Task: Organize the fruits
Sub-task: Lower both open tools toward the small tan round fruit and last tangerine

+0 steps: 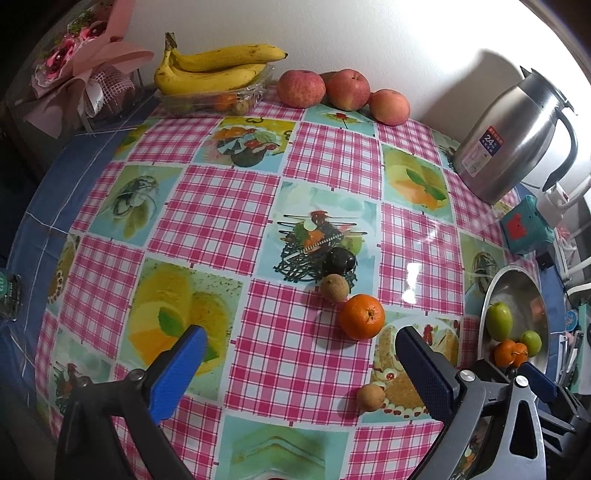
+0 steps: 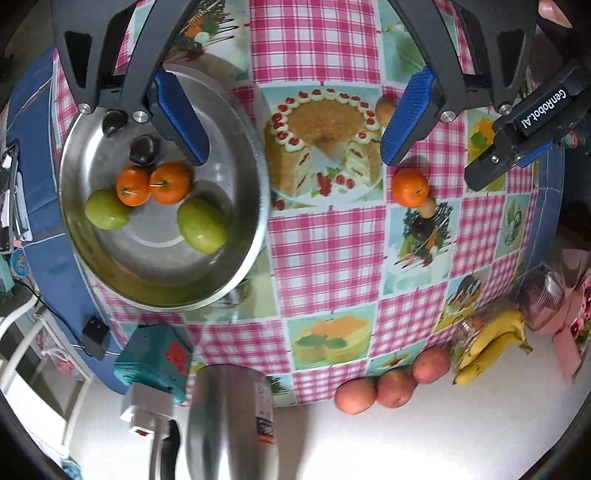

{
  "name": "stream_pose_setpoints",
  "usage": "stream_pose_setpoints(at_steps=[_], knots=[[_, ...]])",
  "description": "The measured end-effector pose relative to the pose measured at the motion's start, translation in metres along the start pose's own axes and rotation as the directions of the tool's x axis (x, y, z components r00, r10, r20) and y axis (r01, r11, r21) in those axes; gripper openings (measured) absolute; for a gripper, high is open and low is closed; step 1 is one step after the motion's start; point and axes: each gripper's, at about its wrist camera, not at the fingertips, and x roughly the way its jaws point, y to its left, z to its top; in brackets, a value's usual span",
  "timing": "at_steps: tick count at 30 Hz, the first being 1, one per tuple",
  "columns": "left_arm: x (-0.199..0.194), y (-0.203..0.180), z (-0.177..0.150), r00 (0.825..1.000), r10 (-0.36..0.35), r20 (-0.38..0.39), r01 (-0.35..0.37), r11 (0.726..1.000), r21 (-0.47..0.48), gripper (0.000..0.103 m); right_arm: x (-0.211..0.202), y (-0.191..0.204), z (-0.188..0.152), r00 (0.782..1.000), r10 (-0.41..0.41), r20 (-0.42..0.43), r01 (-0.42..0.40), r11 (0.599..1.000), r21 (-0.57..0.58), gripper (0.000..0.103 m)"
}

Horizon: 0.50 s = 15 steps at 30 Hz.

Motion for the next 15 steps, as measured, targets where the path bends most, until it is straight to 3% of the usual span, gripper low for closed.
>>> stream_pose_setpoints(at_steps=[10,15], knots=[[0.007,0.019,-0.006,0.999,0.041,-0.029,-0.041,0.999,-0.020,0.103,0.013,0.018,-0.006,0.997,0.032,-0.068,-0.032,0.999,-0.004,0.094],[0.024,0.028,-0.011,0.994,0.070,-0.087,-0.073,0.997,-0.032,0.103,0.028,0.025,-0.010,0.993,0.008,-0.114,-0.010,1.000,-0.018,0.094]])
